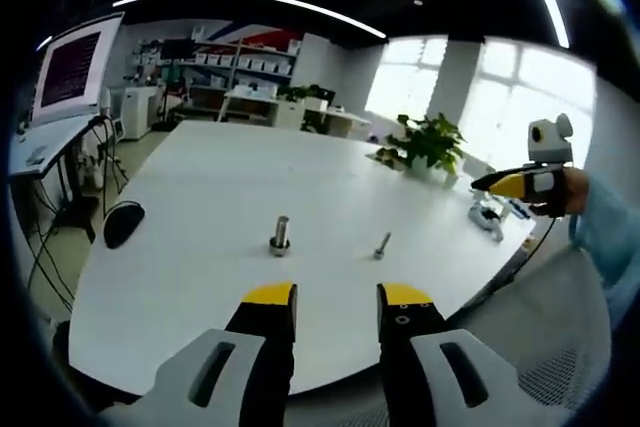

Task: Place the washer onto the threaded stud by aligning its center hole with the stud, sliding it down to the base, and recovering from edge contact or off-axis alignment until the washer reaches the visible bottom stop.

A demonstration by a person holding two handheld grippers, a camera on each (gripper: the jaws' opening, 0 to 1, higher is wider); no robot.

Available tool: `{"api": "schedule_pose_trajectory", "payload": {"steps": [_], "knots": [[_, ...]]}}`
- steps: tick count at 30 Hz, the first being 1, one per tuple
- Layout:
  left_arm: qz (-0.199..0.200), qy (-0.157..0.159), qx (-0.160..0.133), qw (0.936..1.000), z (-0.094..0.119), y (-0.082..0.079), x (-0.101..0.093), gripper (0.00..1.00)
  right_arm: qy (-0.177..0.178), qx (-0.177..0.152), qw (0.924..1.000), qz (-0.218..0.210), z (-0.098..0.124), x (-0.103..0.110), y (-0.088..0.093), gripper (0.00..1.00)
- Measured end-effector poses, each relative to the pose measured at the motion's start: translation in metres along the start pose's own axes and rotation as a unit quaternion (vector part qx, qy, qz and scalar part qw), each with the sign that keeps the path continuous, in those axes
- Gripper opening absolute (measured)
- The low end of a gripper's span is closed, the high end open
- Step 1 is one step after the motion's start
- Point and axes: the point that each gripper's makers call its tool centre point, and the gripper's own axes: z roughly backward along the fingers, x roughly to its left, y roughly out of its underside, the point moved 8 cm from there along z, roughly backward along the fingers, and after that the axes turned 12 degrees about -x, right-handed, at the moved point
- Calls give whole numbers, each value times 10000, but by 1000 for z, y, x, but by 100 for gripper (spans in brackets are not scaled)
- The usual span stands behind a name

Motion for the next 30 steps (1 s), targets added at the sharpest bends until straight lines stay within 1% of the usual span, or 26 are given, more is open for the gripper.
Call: {"api": "schedule_pose_trajectory", "payload": {"steps": [2, 3, 4, 6, 9, 11, 12, 14, 17, 21, 23, 25, 26, 29, 30], "knots": [[1, 5, 4, 10000, 0, 0, 0, 30, -4, -206, 9991, -358, 1, 3, 5, 35], [5, 9, 6, 10000, 0, 0, 0, 30, -15, -368, 9971, -669, 0, 4, 8, 35], [8, 12, 11, 10000, 0, 0, 0, 30, -25, -427, 9961, -767, 0, 4, 11, 35], [15, 5, 8, 10000, 1, 1, 0, 30, 48, -398, 9955, -859, -2, 3, 19, 35], [33, -2, -16, 10000, 1, 0, 0, 30, 100, -300, 9959, -848, -3, 5, 28, 36], [21, -2, 7, 10000, 1, 1, 1, 30, 178, -187, 9970, -723, -3, 4, 33, 36], [34, -13, 8, 10000, 2, 1, 1, 30, 255, -70, 9977, -623, -2, 3, 38, 36], [57, -35, -16, 10000, 2, 1, 1, 31, 308, 53, 9979, -567, -4, 4, 45, 36], [68, -79, -6, 9999, 3, 1, 2, 31, 268, 73, 9977, -619, -5, 5, 50, 36], [103, -62, 96, 9999, 3, 4, 1, 31, 287, 160, 9974, -639, -3, 4, 56, 36], [57, -52, 91, 9999, 3, 4, 0, 31, 311, 329, 9972, -594, -3, 2, 62, 36], [47, -38, 115, 9999, 3, 5, 0, 31, 424, 455, 9966, -540, -3, 0, 65, 35], [31, -18, 148, 9999, 3, 5, -1, 30, 475, 508, 9967, -428, -4, 0, 66, 34], [79, -31, 151, 9998, 3, 6, -1, 29, 310, 773, 9962, -251, -7, 4, 71, 35], [69, -37, 142, 9999, 4, 6, -1, 29, 299, 825, 9959, -202, -4, -2, 73, 35]]}}
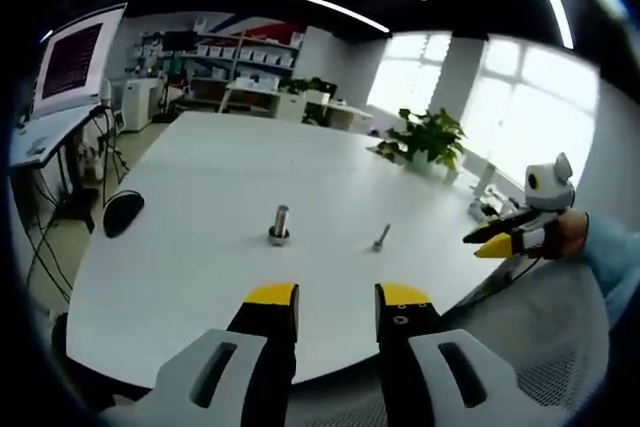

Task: Place the washer onto the threaded stud by aligning its center hole with the stud, sliding it down to the base, and recovering from edge contact or off-axis alignment until the washer reaches the visible bottom stop.

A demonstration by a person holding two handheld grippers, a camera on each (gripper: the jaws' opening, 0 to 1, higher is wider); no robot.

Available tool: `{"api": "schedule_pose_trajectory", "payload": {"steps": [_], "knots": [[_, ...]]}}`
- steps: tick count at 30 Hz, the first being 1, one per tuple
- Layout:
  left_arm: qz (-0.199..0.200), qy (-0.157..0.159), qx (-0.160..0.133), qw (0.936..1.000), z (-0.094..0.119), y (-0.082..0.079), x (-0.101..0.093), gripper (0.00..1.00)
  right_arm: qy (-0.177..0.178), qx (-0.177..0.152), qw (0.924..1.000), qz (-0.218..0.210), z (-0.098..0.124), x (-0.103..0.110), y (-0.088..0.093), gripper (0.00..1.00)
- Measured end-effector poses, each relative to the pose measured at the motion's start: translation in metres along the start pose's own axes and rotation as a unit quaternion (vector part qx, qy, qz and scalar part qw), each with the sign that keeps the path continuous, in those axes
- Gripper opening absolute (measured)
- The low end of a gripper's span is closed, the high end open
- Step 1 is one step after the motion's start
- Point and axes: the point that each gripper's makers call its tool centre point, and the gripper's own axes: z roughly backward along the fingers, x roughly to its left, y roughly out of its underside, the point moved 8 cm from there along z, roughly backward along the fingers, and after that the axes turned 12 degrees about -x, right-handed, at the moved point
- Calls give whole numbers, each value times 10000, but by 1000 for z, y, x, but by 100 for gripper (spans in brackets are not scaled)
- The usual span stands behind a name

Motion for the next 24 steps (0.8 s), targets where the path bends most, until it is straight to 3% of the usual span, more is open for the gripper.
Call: {"api": "schedule_pose_trajectory", "payload": {"steps": [4, 7, 11, 14, 17, 20, 24], "knots": [[-7, -11, -6, 10000, 0, 0, 0, 29, -50, 295, 9979, 566, -7, -5, 1, 35], [1, 18, 38, 10000, 0, 1, -1, 29, -51, 197, 9982, 560, -8, -8, -1, 34], [57, 20, -32, 10000, 0, 0, -2, 29, 268, 198, 9975, 622, -6, -21, -2, 35], [89, -2, -24, 10000, -1, 0, -3, 30, 236, 180, 9976, 626, -7, -26, -3, 35], [20, 29, 82, 10000, -1, 4, -12, 29, 312, 274, 9953, 876, -4, -30, -2, 35], [-27, 43, 118, 9999, 0, 6, -17, 29, 314, 336, 9954, 837, 0, -31, 0, 35], [-45, 29, 167, 9998, 1, 8, -20, 29, 280, 135, 9981, 540, 2, -34, -4, 35]]}}
